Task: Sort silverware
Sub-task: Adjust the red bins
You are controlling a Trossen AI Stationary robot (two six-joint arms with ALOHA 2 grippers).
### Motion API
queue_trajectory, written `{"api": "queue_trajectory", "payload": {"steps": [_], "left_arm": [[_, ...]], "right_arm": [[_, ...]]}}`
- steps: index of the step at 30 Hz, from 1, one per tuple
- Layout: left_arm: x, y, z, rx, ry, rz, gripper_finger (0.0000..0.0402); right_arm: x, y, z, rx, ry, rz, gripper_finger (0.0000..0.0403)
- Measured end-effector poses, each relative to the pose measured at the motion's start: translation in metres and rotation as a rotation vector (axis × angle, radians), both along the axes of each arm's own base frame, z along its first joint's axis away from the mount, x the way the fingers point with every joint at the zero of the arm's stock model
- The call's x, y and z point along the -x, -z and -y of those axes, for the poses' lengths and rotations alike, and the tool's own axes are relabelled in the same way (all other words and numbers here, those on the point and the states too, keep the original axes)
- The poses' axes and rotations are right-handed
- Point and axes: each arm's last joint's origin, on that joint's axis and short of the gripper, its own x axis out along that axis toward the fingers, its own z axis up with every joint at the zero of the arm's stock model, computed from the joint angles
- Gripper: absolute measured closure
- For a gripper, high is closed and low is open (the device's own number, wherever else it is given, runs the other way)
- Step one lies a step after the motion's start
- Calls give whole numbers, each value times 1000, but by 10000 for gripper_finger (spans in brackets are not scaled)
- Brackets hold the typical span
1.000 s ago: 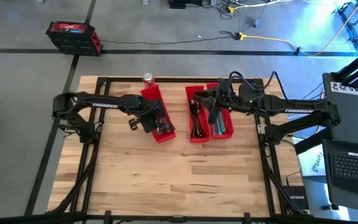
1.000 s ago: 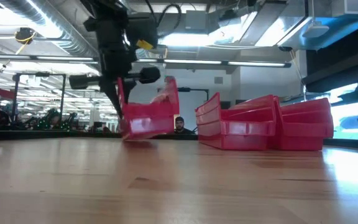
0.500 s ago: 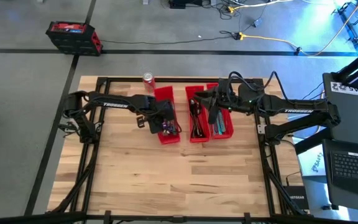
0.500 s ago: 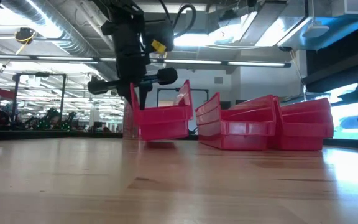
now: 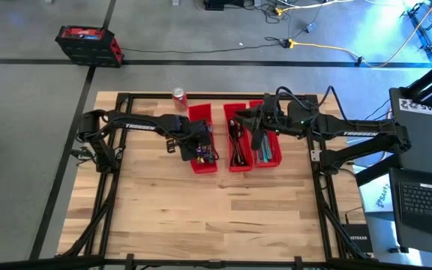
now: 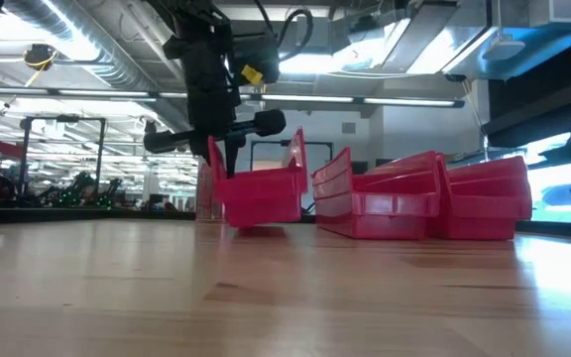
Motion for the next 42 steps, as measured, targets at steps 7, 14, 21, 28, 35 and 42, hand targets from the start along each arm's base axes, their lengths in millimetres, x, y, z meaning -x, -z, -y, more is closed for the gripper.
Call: {"api": "queue_trajectory", "payload": {"steps": [7, 14, 21, 28, 35, 42], "left_arm": [[-4, 8, -1, 8, -16, -12, 401], [-11, 1, -2, 3, -21, 23, 401], [-21, -6, -2, 19, 6, 49, 401], [-27, 0, 0, 14, 24, 26, 401], [-28, 0, 0, -4, 4, 39, 401], [-32, -1, 1, -2, -27, 75, 391]], "right_arm": [[0, 0, 0, 1, 0, 0, 322], [0, 0, 0, 1, 0, -1, 322], [0, 0, 0, 2, 0, -3, 322], [0, 0, 0, 2, 0, -4, 322], [0, 0, 0, 5, 0, -6, 322], [0, 0, 0, 28, -2, -11, 322]]}}
